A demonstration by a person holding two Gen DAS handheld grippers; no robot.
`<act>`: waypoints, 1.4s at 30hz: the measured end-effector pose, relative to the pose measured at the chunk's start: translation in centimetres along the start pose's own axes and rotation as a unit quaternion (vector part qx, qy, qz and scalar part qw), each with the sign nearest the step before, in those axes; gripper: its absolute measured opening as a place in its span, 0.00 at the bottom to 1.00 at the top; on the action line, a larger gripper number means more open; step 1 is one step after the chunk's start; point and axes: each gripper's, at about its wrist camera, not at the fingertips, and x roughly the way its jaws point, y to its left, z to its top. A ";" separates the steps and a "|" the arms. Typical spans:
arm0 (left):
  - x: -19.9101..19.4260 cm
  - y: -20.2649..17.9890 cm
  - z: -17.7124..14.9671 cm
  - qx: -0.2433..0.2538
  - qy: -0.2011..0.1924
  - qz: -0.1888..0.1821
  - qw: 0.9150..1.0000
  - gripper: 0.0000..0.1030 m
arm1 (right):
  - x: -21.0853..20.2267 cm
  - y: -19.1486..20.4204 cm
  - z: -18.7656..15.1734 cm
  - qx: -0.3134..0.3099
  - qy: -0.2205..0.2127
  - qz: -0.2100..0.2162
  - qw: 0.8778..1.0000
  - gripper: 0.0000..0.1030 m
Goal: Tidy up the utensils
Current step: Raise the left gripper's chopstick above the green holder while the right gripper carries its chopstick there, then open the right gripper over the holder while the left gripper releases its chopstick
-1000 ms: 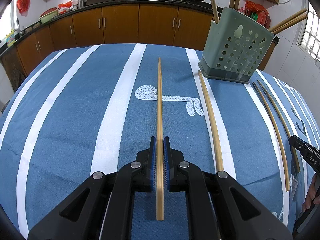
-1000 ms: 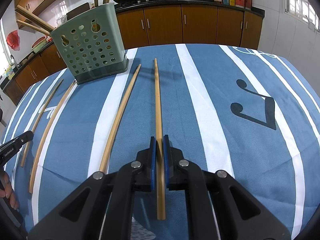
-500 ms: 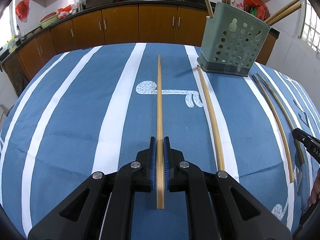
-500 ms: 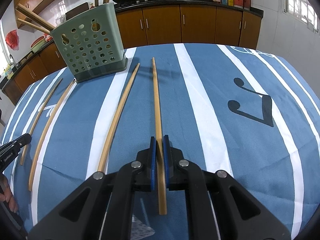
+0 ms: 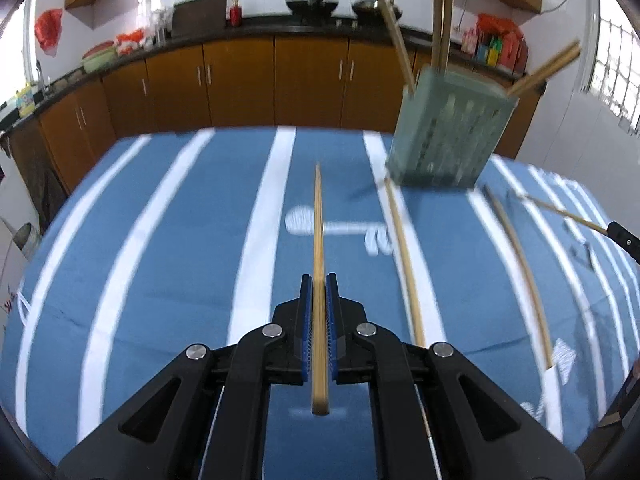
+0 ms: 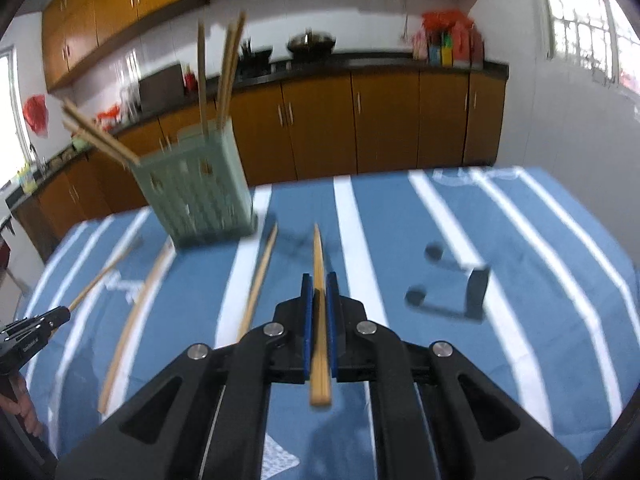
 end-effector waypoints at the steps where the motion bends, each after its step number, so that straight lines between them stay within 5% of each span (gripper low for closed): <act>1: -0.5 0.2 0.3 -0.003 -0.007 -0.003 1.000 0.07 | -0.5 0.0 0.5 0.001 -0.010 0.000 1.000 0.07; 8: -4.6 1.3 3.2 -0.033 -0.071 -0.029 0.997 0.07 | -3.7 0.0 3.1 0.007 -0.070 0.009 0.997 0.07; 19: -6.9 0.9 5.8 -0.019 -0.111 -0.036 0.993 0.06 | -4.8 0.7 5.0 0.000 -0.095 0.014 0.995 0.07; 32: -13.6 -3.3 11.4 0.036 -0.189 -0.121 0.974 0.06 | -11.5 2.3 12.9 0.019 -0.156 0.152 0.976 0.07; 38: -14.0 -5.3 14.2 0.042 -0.218 -0.126 0.967 0.06 | -11.4 4.3 15.7 0.002 -0.184 0.149 0.972 0.07; 42: -12.0 -6.4 16.0 0.047 -0.205 -0.119 0.970 0.06 | -9.5 5.5 17.4 -0.007 -0.178 0.142 0.974 0.07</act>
